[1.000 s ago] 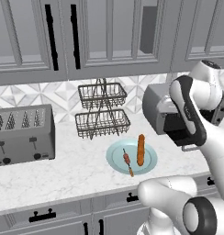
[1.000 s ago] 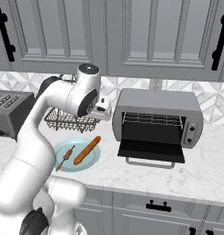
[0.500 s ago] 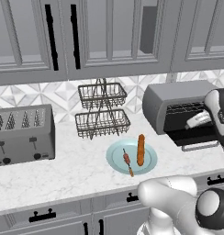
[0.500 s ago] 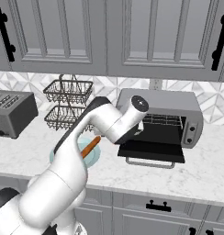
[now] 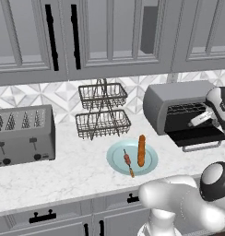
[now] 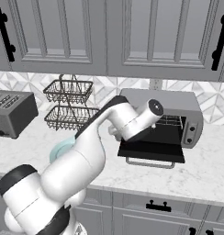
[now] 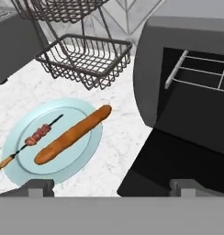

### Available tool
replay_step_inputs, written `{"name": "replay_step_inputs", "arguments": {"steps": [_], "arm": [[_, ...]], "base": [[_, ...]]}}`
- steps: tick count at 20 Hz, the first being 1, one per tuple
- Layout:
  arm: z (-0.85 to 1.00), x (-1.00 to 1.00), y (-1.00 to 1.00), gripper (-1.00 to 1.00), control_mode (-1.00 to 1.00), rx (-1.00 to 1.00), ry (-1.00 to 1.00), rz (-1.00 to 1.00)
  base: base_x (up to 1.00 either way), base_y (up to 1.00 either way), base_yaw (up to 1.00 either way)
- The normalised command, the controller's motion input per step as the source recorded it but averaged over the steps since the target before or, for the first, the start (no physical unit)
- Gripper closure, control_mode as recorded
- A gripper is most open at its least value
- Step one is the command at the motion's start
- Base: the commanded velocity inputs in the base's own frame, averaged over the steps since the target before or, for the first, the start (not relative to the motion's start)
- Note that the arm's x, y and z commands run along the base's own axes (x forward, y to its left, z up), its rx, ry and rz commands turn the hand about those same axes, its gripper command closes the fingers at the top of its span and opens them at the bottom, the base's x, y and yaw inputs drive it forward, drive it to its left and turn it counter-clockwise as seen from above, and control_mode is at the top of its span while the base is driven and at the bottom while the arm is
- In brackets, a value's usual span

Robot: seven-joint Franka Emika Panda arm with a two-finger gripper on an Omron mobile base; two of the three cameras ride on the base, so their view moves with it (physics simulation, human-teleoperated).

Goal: Pick up the kebab skewer and baguette bread, and place them inside the toaster oven. Close the toaster oven door and start by setting the timer.

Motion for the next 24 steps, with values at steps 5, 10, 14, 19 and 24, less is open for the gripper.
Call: {"name": "replay_step_inputs", "arguments": {"steps": [5,10,14,19,24], "arm": [[-0.42,0.14,-0.09,-1.0,-1.0,0.01,-0.4,-0.08],[-0.03,0.38,-0.18,-1.0,-1.0,0.11,-0.21,-0.09],[0.0,0.49,-0.19,-1.0,-1.0,0.15,-0.2,-0.06],[-0.05,0.25,-0.48,-1.0,-1.0,0.16,-0.21,-0.01],[0.0,0.4,-0.39,-1.0,-1.0,0.1,-0.14,-0.02]], "base": [[0.0,0.0,0.0],[0.0,0.0,0.0],[0.0,0.0,0.0],[0.0,0.0,0.0],[0.0,0.0,0.0]]}}
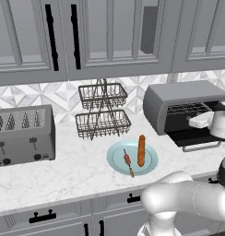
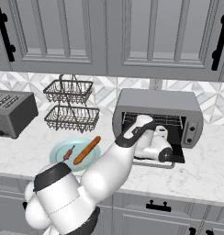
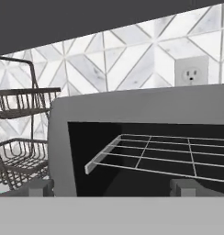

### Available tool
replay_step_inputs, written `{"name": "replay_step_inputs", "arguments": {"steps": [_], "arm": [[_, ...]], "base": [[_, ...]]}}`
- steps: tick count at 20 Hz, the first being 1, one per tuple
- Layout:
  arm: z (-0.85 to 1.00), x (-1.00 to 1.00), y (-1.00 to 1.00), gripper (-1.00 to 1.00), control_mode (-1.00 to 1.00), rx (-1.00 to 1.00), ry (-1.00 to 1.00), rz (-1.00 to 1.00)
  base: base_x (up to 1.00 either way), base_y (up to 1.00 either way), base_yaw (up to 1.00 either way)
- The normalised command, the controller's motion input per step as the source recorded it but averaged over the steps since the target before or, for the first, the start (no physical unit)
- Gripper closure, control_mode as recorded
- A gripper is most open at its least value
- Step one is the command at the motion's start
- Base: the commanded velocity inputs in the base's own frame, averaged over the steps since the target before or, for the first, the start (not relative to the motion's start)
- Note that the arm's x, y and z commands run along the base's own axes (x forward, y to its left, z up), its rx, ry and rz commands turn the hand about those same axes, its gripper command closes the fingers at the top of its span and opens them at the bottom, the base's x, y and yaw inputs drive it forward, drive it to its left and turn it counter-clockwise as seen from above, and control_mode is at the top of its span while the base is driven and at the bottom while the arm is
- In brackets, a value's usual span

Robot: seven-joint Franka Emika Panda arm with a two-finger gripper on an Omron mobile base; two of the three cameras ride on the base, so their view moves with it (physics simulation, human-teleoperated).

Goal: Pick up the kebab skewer and baguette bread, and place them inside the toaster oven. Close the toaster oven door and start by setting the timer.

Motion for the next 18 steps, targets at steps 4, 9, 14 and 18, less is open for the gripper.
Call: {"name": "replay_step_inputs", "arguments": {"steps": [4,9,14,18], "arm": [[-0.03,0.29,-0.16,-1.0,-1.0,0.01,-0.05,-0.02],[0.0,0.35,-0.13,-1.0,-1.0,0.0,0.0,0.0],[-0.03,0.36,-0.01,-1.0,-1.0,0.0,0.0,0.0],[-0.17,0.38,0.0,-1.0,-1.0,0.0,0.0,0.0]], "base": [[0.0,0.0,0.0],[0.0,0.0,0.0],[0.0,0.0,0.0],[0.0,0.0,0.0]]}}
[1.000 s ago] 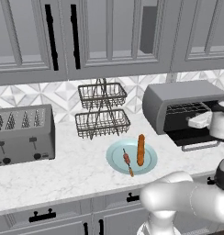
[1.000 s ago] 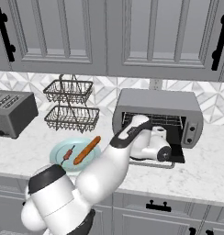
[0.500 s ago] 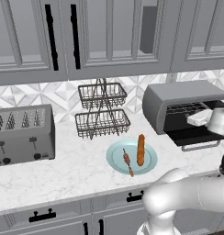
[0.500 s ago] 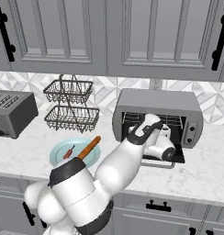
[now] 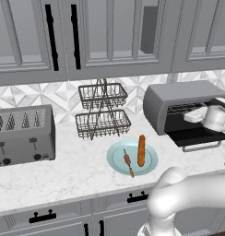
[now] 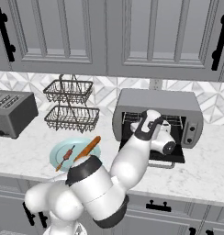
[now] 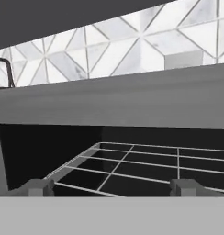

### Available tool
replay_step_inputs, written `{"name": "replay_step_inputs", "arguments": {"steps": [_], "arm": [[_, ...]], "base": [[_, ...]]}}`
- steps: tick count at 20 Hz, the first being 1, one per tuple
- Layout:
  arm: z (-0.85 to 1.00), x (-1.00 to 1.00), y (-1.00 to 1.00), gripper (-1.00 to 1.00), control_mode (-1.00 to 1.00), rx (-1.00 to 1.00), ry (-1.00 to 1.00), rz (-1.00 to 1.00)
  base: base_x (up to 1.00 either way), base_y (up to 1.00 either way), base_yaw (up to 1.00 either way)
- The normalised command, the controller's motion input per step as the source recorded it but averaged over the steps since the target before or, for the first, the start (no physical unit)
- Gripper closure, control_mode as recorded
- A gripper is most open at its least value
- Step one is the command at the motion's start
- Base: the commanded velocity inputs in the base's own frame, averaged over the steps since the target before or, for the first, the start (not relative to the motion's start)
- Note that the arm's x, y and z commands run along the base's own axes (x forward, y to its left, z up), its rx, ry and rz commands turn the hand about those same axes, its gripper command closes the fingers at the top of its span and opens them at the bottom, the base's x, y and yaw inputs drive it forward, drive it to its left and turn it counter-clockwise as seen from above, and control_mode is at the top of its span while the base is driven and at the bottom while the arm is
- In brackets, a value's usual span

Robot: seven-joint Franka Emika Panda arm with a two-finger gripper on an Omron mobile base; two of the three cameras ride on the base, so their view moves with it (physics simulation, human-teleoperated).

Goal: Pick up the kebab skewer and baguette bread, and place them inside the toaster oven. Close the toaster oven door and start by setting the timer.

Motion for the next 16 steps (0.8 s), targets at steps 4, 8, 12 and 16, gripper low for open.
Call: {"name": "replay_step_inputs", "arguments": {"steps": [4,8,12,16], "arm": [[-0.21,0.37,0.0,-1.0,-1.0,0.0,0.0,0.0],[-0.23,0.34,0.0,-1.0,-1.0,0.0,0.0,0.0],[-0.11,0.38,-0.06,-1.0,-1.0,0.0,0.0,0.0],[-0.06,0.4,-0.06,-1.0,-1.0,0.0,0.0,0.0]], "base": [[0.0,0.0,0.0],[0.0,0.0,0.0],[0.0,0.0,0.0],[0.0,0.0,0.0]]}}
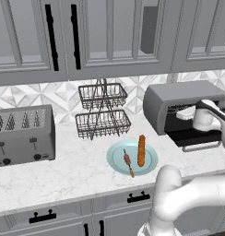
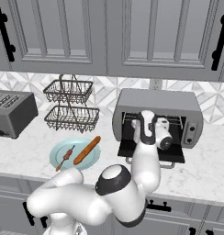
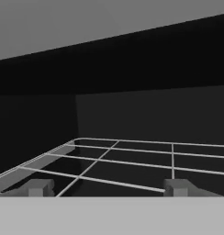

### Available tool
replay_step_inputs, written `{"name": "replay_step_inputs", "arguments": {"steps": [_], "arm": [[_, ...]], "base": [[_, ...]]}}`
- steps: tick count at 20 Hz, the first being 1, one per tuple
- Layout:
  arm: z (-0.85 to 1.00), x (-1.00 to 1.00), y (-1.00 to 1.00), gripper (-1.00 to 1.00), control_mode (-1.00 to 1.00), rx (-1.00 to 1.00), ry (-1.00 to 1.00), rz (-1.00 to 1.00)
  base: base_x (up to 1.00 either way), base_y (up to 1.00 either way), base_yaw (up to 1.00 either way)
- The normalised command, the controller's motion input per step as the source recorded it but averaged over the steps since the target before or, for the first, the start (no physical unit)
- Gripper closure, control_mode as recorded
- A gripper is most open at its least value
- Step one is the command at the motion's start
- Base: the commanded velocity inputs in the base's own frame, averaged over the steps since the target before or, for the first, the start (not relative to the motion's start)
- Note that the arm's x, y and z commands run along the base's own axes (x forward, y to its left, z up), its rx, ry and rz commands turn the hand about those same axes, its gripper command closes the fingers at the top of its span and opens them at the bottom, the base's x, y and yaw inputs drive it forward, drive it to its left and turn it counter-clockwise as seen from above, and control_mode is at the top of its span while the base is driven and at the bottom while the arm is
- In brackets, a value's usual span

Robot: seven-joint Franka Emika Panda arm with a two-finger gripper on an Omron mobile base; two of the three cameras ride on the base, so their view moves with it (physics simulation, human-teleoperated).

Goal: Pick up the kebab skewer and baguette bread, and place them inside the toaster oven. Close the toaster oven door and start by setting the timer.

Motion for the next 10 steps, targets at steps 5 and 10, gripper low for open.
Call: {"name": "replay_step_inputs", "arguments": {"steps": [5,10], "arm": [[-0.39,0.09,-0.04,-1.0,-1.0,0.0,0.04,0.0],[-0.72,-0.26,-0.11,-1.0,-1.0,0.0,0.17,0.0]], "base": [[0.0,0.0,0.0],[0.0,0.0,0.0]]}}
